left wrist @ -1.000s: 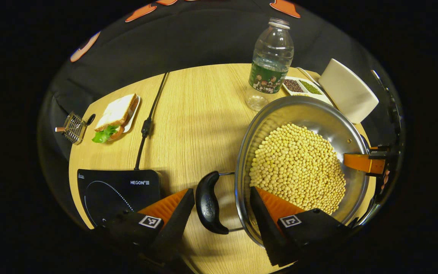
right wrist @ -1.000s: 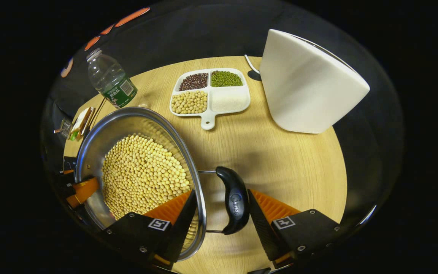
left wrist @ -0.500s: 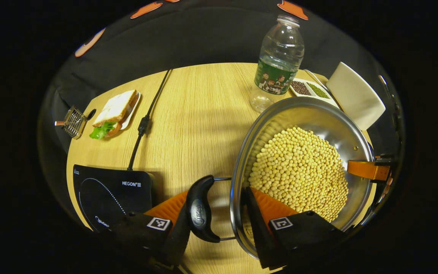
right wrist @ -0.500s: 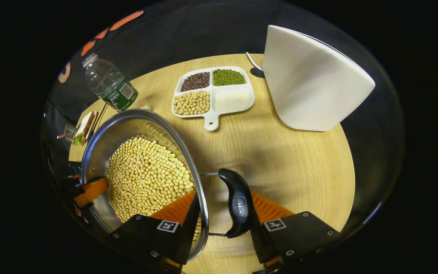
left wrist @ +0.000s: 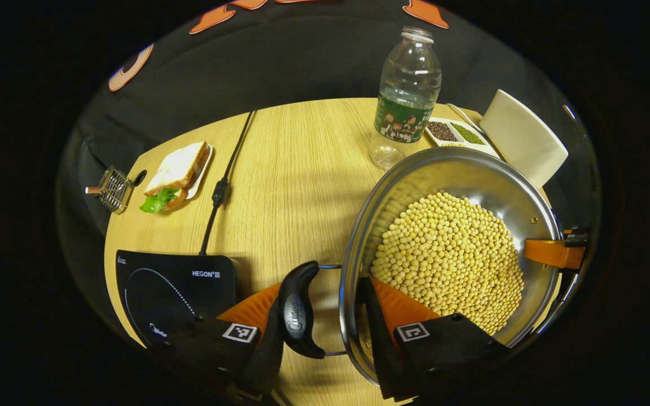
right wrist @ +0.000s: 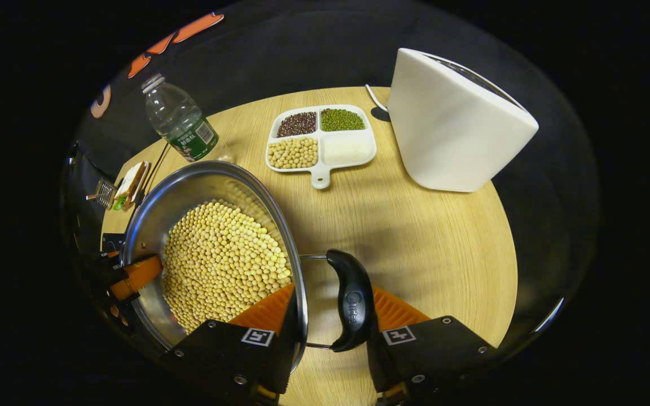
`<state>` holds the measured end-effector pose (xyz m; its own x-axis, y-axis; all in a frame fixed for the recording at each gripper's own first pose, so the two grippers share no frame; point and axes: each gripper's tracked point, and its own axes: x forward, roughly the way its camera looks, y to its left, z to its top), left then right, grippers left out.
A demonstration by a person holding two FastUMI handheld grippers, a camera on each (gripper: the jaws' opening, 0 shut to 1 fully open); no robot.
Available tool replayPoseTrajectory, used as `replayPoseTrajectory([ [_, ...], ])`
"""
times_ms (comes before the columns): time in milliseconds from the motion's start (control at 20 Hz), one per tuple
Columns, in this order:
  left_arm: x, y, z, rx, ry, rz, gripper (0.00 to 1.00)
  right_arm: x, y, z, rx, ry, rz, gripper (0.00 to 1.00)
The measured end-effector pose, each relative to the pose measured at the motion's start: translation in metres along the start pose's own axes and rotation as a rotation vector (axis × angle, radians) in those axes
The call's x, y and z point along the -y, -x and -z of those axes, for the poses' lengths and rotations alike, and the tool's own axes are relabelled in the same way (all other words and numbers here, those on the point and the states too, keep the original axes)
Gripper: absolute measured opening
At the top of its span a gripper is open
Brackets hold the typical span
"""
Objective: First push the handle of the pot to place it horizontally, then grasp the pot with both hands and set it on the induction cooktop.
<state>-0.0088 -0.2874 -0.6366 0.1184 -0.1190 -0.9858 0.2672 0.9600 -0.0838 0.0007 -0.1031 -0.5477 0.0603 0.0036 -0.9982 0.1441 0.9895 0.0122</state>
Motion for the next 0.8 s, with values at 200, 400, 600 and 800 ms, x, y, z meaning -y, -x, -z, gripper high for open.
replayPoseTrajectory([
  [200,-0.009,0.021,-0.003,0.026,-0.027,-0.009,0.72,-0.002,-0.001,0.005,0.01,0.004,0.002,0.55],
  [400,-0.03,0.042,0.001,0.051,-0.025,-0.02,0.75,-0.002,0.001,0.003,0.027,0.024,-0.001,0.55],
  [600,-0.062,0.068,0.004,0.088,-0.029,-0.053,0.72,-0.002,-0.006,0.004,0.04,0.037,-0.025,0.55],
  [800,-0.101,0.09,0.01,0.115,-0.003,-0.079,0.74,0.002,-0.006,-0.002,0.067,0.076,-0.039,0.55],
])
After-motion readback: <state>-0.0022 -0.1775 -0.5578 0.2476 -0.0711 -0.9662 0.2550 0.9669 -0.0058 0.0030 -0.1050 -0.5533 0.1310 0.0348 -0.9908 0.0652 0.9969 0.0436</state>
